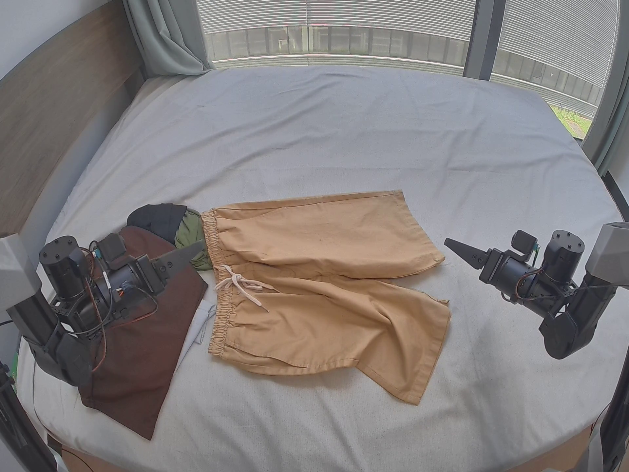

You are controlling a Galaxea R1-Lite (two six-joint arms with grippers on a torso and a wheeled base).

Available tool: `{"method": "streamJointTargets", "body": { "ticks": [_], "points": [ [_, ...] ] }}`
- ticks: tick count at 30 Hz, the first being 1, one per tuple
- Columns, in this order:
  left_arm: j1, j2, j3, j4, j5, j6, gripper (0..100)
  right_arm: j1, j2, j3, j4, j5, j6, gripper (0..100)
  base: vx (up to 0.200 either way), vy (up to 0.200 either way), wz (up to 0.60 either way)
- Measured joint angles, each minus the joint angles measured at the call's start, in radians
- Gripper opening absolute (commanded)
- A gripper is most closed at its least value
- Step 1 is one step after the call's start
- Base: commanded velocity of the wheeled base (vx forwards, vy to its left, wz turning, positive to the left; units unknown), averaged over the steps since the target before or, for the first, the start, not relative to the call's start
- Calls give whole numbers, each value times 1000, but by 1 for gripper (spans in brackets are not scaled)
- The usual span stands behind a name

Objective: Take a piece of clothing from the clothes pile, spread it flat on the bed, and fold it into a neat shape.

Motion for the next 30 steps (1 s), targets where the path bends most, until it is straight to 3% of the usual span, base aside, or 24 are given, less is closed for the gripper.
{"method": "streamJointTargets", "body": {
  "ticks": [15, 30],
  "points": [
    [28, 26, 147, 0, -66, 313, 100, 2, -29, 75, 21, 2, 2, 100, 0, 0, 0],
    [19, 57, 168, -2, -80, 318, 100, -11, 42, 85, 93, -2, 7, 100, 0, 0, 0]
  ]
}}
